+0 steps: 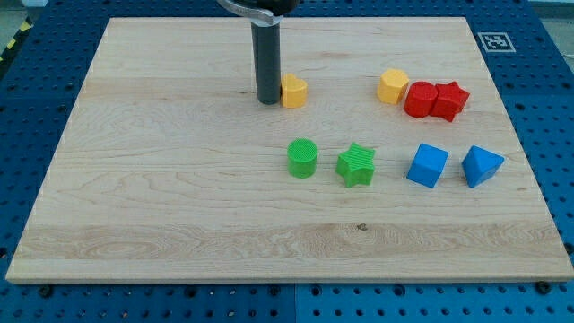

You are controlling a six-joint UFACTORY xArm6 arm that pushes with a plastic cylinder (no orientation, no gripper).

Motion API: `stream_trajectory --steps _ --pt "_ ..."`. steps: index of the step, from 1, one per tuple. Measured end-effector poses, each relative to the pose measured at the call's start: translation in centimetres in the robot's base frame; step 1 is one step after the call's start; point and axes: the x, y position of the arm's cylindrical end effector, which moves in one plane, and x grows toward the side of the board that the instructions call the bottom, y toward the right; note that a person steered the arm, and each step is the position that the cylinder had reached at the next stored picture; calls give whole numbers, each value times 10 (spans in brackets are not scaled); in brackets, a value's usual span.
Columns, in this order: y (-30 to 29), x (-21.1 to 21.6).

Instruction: Push the red star down a bit

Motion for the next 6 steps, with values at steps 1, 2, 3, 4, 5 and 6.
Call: stream_trajectory --steps 1,2,3,4,5,6 --pt "5 -6" --pt "25 5" --pt "57 13" --pt "75 2" --pt "79 -8" --pt "85 -9"
